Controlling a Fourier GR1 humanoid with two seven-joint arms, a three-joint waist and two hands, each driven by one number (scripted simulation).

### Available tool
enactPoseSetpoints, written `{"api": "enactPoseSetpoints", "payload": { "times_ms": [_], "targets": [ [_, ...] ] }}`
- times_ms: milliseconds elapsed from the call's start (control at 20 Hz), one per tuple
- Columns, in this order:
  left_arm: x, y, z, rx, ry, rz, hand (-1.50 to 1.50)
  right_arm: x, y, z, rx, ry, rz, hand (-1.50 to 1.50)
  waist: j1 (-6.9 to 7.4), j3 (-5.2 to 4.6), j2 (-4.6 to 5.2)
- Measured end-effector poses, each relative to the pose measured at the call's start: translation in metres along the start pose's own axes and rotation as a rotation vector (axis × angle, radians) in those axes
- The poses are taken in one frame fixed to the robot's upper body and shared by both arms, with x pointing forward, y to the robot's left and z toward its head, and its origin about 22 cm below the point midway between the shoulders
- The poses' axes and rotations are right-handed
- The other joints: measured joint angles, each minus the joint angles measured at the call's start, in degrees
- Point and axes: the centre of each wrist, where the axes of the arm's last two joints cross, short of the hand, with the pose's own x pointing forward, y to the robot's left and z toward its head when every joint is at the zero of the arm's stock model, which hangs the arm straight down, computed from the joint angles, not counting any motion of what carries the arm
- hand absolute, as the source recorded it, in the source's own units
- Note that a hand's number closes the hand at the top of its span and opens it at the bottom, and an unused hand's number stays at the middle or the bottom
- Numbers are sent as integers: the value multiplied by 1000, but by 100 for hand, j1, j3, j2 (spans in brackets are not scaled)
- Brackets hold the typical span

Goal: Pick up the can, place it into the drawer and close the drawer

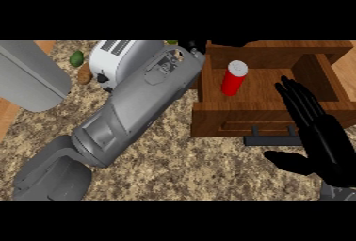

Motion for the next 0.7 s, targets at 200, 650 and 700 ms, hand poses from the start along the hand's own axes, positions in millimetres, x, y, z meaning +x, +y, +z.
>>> {"api": "enactPoseSetpoints", "payload": {
  "times_ms": [200,650,700],
  "targets": [
    [7,8,-4,1,4,2,-150,-10,30,-10,6,26,43,-150,85,2,-27],
    [18,48,-10,4,15,-5,-150,-34,74,-41,-56,71,111,-150,232,-61,-112],
    [19,53,-9,4,15,-6,-150,-37,77,-44,-63,73,122,-150,244,-74,-125]
  ]
}}
